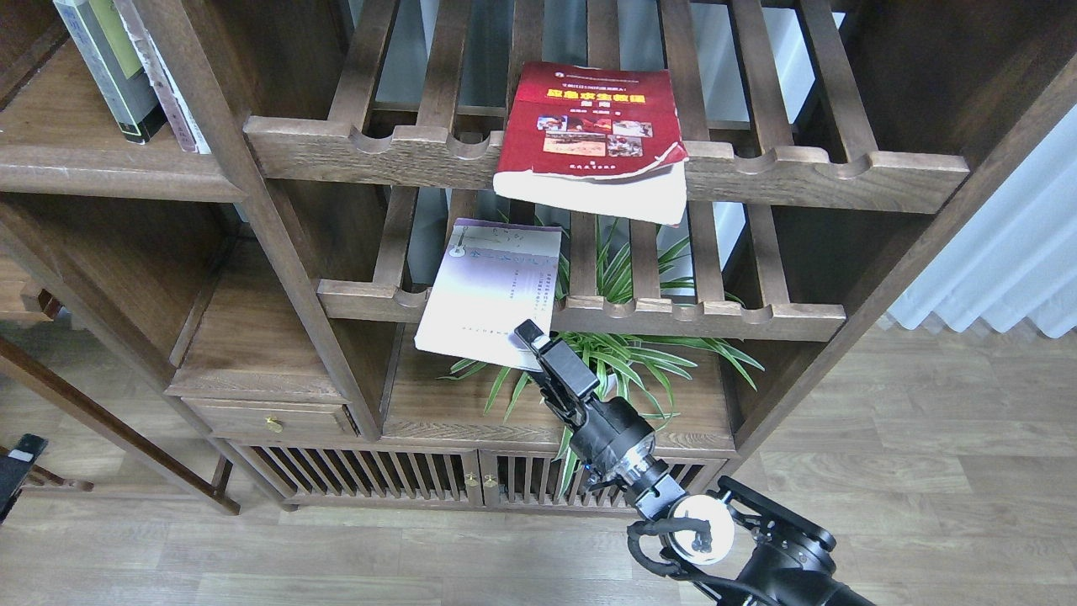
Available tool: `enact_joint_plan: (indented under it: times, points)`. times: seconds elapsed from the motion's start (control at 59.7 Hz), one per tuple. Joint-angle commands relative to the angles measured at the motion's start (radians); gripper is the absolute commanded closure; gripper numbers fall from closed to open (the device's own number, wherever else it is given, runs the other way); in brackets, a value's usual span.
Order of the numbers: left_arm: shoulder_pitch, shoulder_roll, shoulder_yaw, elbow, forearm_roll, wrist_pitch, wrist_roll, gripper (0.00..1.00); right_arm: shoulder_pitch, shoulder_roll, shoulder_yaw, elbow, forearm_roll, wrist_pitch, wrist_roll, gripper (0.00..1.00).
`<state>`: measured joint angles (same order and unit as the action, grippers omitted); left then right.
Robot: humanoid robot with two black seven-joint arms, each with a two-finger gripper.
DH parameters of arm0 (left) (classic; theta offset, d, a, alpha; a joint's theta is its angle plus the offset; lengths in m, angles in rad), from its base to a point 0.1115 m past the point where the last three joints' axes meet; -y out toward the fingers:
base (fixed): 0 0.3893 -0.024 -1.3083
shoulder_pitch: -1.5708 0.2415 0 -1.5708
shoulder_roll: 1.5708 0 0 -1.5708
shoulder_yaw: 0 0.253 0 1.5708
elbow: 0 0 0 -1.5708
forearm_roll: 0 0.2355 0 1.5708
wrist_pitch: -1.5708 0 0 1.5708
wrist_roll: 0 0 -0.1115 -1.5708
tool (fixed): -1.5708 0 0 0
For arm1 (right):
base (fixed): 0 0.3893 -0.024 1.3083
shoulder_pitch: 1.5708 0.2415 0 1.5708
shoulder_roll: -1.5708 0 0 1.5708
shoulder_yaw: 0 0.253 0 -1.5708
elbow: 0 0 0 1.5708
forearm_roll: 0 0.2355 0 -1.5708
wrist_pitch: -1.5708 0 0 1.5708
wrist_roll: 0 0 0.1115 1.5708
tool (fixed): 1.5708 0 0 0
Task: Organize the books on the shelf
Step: 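Grasp the white book with the right gripper and pull it off the shelf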
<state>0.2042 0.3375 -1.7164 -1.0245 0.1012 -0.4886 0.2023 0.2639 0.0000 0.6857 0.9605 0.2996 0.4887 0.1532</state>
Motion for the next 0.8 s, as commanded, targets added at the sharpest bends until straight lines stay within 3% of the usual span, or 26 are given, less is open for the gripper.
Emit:
enact_joint_plan:
  times: [0.0, 0.418, 0.636, 0.787]
  points:
    - [-0.003, 0.0, 0.0, 0.0, 0.0, 0.0, 0.005, 0.0, 0.0, 0.0, 0.0, 0.006, 0.013, 0.0, 0.005, 0.02]
    - [-0.009, 0.0, 0.001, -0.002, 0.0, 0.0, 0.008, 0.0, 0.017, 0.0, -0.003, 0.012, 0.023, 0.0, 0.005, 0.08]
    - [-0.012, 0.0, 0.005, -0.002, 0.002, 0.0, 0.009, 0.0, 0.018, 0.0, -0.003, 0.009, 0.041, -0.013, -0.006, 0.26]
    - [-0.012, 0.0, 0.005, -0.002, 0.002, 0.0, 0.009, 0.0, 0.018, 0.0, -0.003, 0.009, 0.043, -0.07, -0.007, 0.32]
